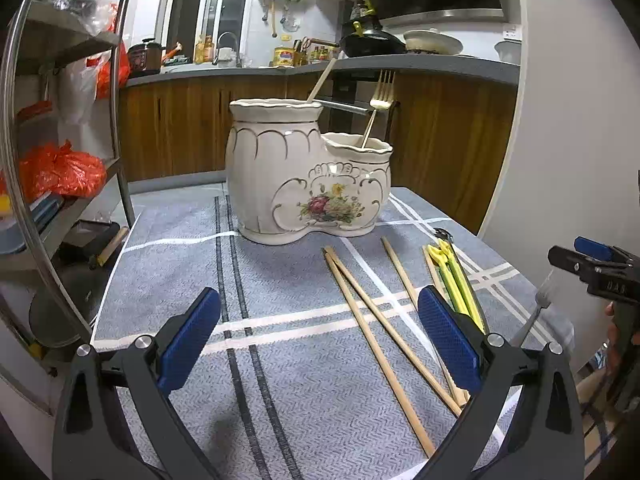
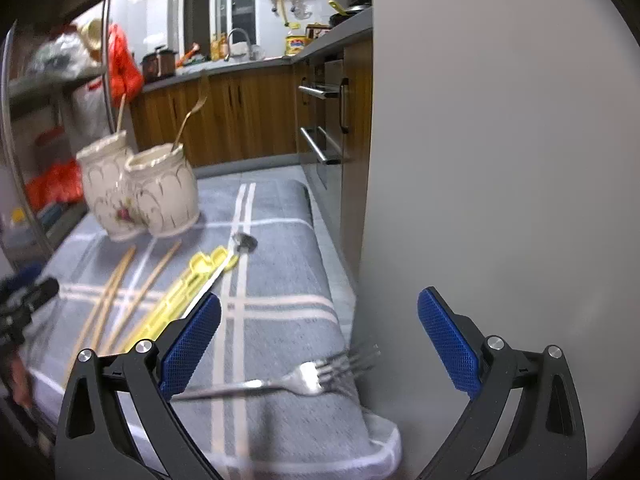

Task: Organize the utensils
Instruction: 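Withdraw the left tool and bring the open right tool around the silver fork, then close the right tool on the silver fork while the left tool grasps another chopstick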

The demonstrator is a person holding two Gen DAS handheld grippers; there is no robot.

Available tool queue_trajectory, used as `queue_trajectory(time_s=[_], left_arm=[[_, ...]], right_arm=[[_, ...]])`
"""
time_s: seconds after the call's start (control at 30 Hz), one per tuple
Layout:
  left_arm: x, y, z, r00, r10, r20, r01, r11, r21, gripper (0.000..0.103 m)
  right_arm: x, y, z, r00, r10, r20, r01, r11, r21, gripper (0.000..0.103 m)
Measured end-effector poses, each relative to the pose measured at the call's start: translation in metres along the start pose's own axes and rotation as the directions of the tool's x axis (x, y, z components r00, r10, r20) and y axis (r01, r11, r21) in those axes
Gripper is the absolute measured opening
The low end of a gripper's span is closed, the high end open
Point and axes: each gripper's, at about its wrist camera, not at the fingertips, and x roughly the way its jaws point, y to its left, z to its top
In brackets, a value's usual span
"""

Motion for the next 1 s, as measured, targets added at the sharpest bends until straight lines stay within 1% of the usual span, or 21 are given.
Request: queue_trajectory(time_s=[0.13,0.23,0.3,0.4,0.5,0.57,0.63,0.67,0.83,0.87,0.97,1.0], left_arm=[[-0.002,-0.004,0.0,1.0,0.012,0.012,-0.013,1.0,0.024,0.097],[-0.004,-0.006,-0.001,1.0,0.016,0.017,-0.017,0.999,0.038,0.097],[-0.005,-0.007,-0.001,1.0,0.017,0.02,-0.018,0.999,0.044,0.097],[-0.006,-0.007,-0.001,1.0,0.017,0.025,-0.018,0.999,0.049,0.097],[-0.007,-0.006,-0.001,0.999,0.017,0.027,-0.019,0.999,0.049,0.097],[-0.007,-0.005,-0.001,0.999,0.017,0.028,-0.018,0.999,0.047,0.097],[-0.007,-0.005,-0.001,1.0,0.017,0.027,-0.018,0.999,0.047,0.097],[-0.007,-0.005,-0.001,1.0,0.017,0.026,-0.019,0.999,0.047,0.097],[-0.007,-0.007,-0.001,1.0,0.009,0.022,-0.011,0.998,0.058,0.097],[-0.006,-0.007,-0.001,1.0,0.008,0.02,-0.009,0.998,0.061,0.097],[-0.005,-0.008,-0.002,1.0,0.007,0.015,-0.008,0.998,0.065,0.097],[-0.005,-0.009,-0.002,1.0,0.007,0.013,-0.008,0.998,0.065,0.097]], right_arm=[[0.006,-0.006,-0.004,0.999,-0.016,-0.04,0.016,1.0,0.0,0.098],[0.012,-0.009,-0.006,0.997,0.001,-0.073,0.0,1.0,0.013,0.096],[0.016,-0.009,-0.008,0.995,-0.004,-0.096,0.005,1.0,0.016,0.096],[0.021,-0.01,-0.009,0.991,0.033,-0.127,-0.028,0.999,0.039,0.095],[0.023,-0.015,-0.01,0.988,0.05,-0.145,-0.041,0.997,0.07,0.093],[0.026,-0.018,-0.012,0.985,0.06,-0.162,-0.045,0.995,0.094,0.087],[0.031,-0.024,-0.014,0.979,0.076,-0.189,-0.051,0.99,0.129,0.079],[0.032,-0.025,-0.015,0.977,0.083,-0.197,-0.056,0.988,0.141,0.076],[0.042,-0.03,-0.019,0.961,0.137,-0.24,-0.091,0.977,0.192,0.058],[0.043,-0.03,-0.02,0.959,0.149,-0.242,-0.101,0.974,0.202,0.057],[0.044,-0.029,-0.018,0.958,0.166,-0.233,-0.117,0.97,0.214,0.045],[0.043,-0.027,-0.018,0.959,0.166,-0.228,-0.117,0.97,0.212,0.037]])
